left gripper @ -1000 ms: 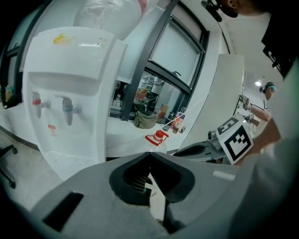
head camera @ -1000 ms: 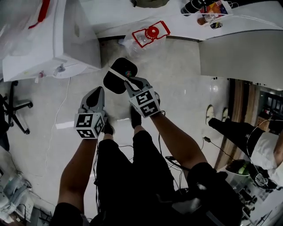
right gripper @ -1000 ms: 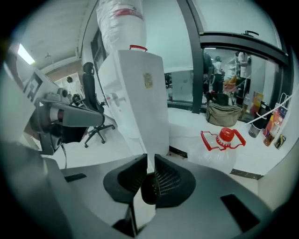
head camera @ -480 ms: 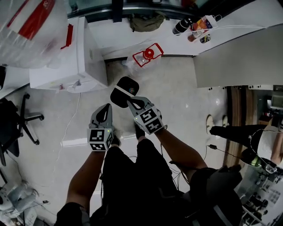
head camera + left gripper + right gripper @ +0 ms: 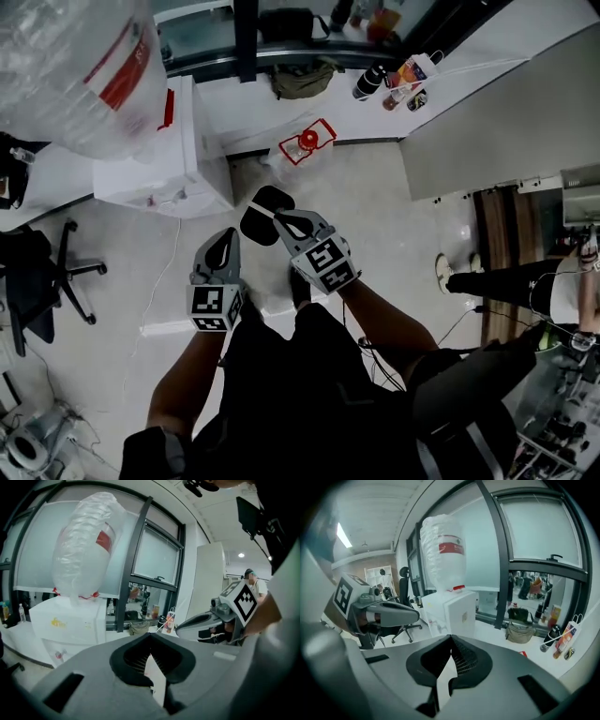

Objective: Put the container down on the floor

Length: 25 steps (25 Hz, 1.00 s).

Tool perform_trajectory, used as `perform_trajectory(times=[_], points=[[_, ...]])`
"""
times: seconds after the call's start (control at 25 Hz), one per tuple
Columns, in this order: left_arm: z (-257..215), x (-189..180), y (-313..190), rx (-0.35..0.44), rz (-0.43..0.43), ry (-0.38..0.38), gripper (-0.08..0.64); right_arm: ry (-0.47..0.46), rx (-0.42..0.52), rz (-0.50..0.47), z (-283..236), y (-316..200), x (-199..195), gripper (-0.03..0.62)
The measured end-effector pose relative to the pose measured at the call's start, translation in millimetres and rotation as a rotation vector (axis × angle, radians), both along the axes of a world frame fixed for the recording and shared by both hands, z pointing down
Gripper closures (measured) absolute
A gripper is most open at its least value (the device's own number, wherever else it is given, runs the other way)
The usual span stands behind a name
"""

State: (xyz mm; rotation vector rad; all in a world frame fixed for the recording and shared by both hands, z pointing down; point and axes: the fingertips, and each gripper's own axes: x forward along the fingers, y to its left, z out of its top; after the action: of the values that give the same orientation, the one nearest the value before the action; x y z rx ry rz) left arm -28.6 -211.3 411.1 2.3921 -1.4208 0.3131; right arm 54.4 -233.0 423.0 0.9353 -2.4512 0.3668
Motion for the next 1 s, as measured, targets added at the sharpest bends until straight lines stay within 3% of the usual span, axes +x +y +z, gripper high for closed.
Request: perform_trajectory(times=[0.32,0.64,0.8,1.0], points=[[-44,4,21,-0.008,-0.007,0.05,0.554,-0.111,0.019,0.089,-67,5,12,0.583],[-86,6,28,0.021,0.023,0.055,0.554,-0.069,0.108,0.131,-110,18,26,0.583],[-106,1,32,0.071,0.023,0.041,0.554,-0.116,0.114,0.137,-133,21,28,0.583],[-125,-6,36,0.101,-0.022,0.068,0.554,-0.101,0.168,0.19,-151,20,37,0.583]])
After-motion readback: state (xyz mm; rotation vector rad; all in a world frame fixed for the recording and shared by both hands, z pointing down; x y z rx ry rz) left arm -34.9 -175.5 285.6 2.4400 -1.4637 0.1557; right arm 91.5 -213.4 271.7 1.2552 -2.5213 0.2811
